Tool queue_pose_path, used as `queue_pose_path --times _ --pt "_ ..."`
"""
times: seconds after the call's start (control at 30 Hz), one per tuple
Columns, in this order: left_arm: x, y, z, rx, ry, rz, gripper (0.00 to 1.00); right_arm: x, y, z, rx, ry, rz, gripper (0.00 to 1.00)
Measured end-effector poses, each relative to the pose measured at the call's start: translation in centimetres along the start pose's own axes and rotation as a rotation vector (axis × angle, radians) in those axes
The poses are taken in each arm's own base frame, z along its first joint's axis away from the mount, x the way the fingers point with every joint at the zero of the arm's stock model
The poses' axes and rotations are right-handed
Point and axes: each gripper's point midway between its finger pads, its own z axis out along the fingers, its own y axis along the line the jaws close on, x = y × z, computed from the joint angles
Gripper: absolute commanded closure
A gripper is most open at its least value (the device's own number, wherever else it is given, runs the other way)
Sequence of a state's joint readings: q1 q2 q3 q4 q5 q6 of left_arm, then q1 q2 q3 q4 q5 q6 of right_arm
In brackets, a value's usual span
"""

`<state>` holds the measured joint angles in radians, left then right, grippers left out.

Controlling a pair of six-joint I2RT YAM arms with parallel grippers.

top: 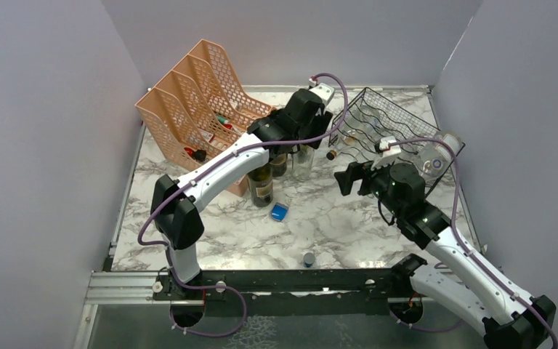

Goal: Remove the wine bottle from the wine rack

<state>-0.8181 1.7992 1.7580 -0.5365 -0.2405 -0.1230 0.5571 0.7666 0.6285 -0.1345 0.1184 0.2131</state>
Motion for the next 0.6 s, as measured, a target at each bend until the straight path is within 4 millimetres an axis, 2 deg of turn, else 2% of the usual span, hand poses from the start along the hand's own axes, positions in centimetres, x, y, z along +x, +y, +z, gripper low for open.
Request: queue_pose_path --times 0.27,0.47,0.6 --pt "-1.5 -0.1 -1.8 0.023 -0.042 -0.014 0.17 -1.4 0.1 -1.5 -0.009 -0.059 0.012 0.00" --pt "-2.5 -0.5 -2.9 0.060 -0.060 -0.019 0.02 -1.3 0.1 -1.6 -0.005 -0.056 0.034 0.00" --pt "-4.0 -0.9 -4.7 0.098 -0.091 -0.027 0.01 -1.1 0.0 -1.5 0.002 -0.045 0.037 0.00"
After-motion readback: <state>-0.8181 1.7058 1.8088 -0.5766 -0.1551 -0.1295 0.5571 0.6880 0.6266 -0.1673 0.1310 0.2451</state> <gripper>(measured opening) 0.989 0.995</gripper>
